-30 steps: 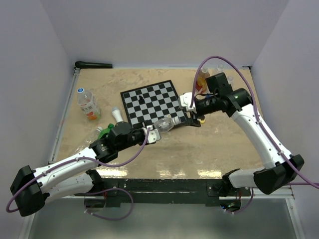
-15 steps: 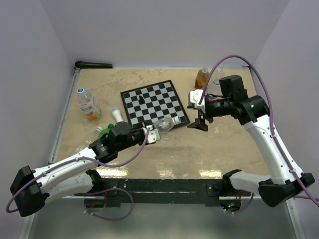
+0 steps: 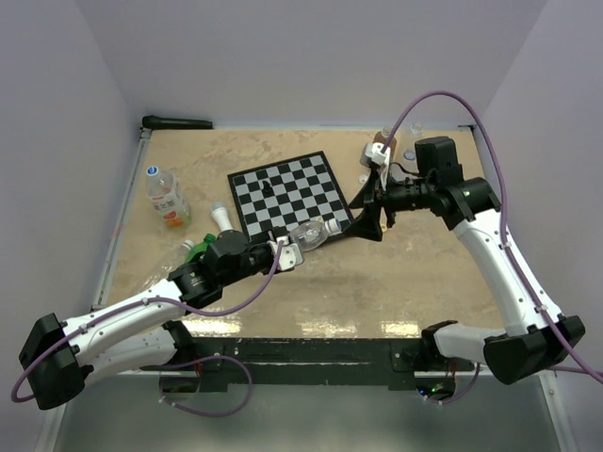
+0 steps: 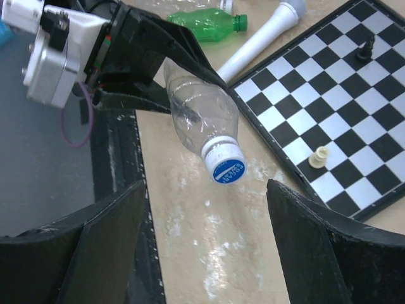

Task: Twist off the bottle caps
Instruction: Unscrew the bottle cap from the plastic bottle.

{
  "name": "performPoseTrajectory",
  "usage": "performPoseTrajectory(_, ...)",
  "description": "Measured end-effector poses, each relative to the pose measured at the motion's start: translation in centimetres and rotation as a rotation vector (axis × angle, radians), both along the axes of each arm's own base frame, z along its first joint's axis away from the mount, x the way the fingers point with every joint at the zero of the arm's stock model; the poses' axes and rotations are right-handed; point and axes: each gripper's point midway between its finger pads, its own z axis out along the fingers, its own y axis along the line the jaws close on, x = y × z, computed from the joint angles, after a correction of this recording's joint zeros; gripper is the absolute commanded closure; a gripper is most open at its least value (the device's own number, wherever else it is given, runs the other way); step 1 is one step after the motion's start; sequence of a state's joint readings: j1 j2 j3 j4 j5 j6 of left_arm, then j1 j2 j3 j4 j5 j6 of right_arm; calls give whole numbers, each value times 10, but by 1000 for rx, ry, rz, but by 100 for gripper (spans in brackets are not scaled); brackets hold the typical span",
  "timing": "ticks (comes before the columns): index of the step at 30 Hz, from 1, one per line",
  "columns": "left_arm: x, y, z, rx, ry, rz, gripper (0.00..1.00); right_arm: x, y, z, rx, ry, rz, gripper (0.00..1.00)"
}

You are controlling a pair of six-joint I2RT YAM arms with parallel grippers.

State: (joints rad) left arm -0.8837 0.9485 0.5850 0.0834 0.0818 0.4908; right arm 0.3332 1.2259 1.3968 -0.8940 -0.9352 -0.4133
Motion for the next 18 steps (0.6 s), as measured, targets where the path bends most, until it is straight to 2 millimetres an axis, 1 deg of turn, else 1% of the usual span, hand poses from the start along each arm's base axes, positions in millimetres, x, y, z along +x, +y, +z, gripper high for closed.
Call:
performPoseTrajectory(4, 0, 0, 0, 0, 0, 1, 98, 10, 10, -3, 37, 112, -29, 19)
performPoseTrajectory(7, 0, 0, 0, 1, 0, 3, 98, 20, 15, -13, 45, 182, -59, 21)
performPoseTrajectory(9, 1, 1, 0, 1, 0, 4, 98, 24, 17, -20, 45, 225, -74, 22)
performPoseTrajectory(13, 1, 1, 0, 1, 0, 5, 99, 27, 20, -28, 41, 278, -95, 25)
performPoseTrajectory(16, 1, 1, 0, 1, 0, 5, 98, 25, 23, -29, 38, 291, -91, 29)
performPoseTrajectory(18, 1, 1, 0, 1, 0, 5, 98, 22, 24, -30, 34, 298, -84, 35)
